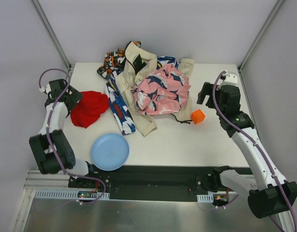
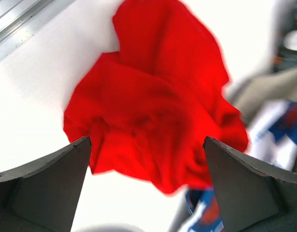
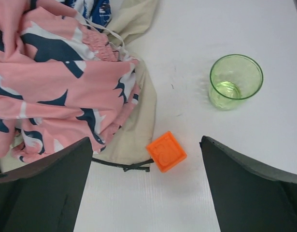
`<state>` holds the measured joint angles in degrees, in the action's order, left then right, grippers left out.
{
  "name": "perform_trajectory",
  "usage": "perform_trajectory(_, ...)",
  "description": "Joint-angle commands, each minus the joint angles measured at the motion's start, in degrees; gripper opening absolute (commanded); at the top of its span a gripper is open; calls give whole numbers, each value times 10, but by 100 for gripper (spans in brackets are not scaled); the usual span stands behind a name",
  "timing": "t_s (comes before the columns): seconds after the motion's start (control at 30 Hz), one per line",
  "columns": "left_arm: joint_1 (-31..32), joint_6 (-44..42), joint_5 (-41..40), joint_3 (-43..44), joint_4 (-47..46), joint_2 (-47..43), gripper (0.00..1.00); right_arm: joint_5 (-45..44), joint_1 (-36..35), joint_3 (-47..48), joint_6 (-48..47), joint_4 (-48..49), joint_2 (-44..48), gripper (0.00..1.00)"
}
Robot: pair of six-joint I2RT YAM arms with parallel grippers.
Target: Pick out a specific cloth from the pile
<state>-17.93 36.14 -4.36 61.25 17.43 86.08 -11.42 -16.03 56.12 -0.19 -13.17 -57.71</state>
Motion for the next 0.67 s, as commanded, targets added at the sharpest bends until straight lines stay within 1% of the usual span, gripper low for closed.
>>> perform_trajectory(0.0, 29, -8, 43, -37, 8, -199, 99, -55, 1, 8, -17, -35, 11, 96)
perform_trajectory(0.13, 54, -2, 80, -70, 36, -358, 99, -112, 1, -2, -22, -27, 36, 96)
perform_trajectory(0.2, 65, -2, 101, -81, 36, -420, 99, -136, 1, -10, -27, -24, 47, 96)
perform_trajectory(0.27, 66, -5, 137, -88, 36, -462, 99, -139, 2, -25, -29, -5, 59, 96)
perform_trajectory(0.37, 66, -5, 225, -89, 36, -495, 99, -125, 1, -45, -29, 15, 72, 96)
perform_trajectory(0.43, 66, -7, 269, -88, 37, -503, 99, -124, 1, -49, -22, 16, 73, 96)
perform_trajectory(0.5, 66, -10, 272, -88, 41, -513, 99, -115, 2, -52, -19, 15, 76, 96)
perform_trajectory(0.63, 66, -18, 236, -83, 57, -525, 99, -93, 2, -60, -14, 22, 86, 96)
